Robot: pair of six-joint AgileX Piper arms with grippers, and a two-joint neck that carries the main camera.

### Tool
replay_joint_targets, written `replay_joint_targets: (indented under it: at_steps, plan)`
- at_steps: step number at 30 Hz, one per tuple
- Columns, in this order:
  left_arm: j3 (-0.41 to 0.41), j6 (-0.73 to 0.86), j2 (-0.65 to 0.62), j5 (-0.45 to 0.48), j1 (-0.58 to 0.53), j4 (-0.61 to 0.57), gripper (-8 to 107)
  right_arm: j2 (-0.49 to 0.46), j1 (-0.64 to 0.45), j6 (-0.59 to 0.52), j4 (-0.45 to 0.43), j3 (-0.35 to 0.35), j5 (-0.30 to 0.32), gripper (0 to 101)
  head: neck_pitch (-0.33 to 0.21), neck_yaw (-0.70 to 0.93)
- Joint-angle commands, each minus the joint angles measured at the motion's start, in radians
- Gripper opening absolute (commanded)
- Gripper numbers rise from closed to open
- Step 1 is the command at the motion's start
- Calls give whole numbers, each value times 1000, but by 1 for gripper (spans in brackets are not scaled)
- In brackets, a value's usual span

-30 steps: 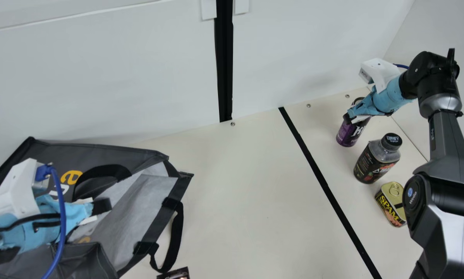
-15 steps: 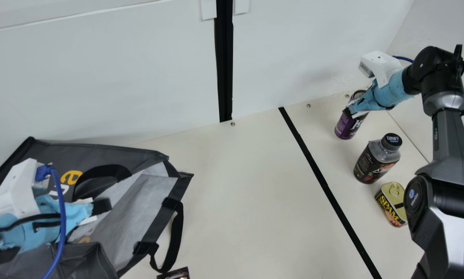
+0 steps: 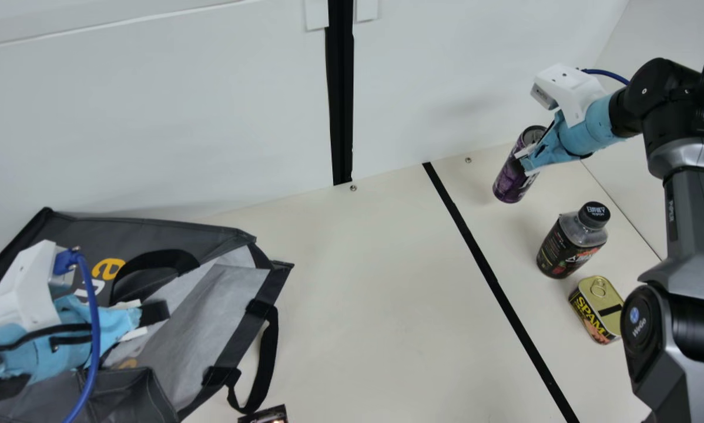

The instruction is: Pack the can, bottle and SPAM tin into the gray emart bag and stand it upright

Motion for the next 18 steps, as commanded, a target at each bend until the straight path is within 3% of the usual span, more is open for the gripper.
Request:
replay_joint_targets:
  at_steps: [1, 18]
  plan:
    - [0, 0, 0, 0, 0, 0, -8, -28, 6, -9, 10, 23, 0, 0, -23, -2]
    - [0, 0, 0, 0, 0, 0, -8, -217, 71, -119, 90, 227, 0, 0, -23, -2]
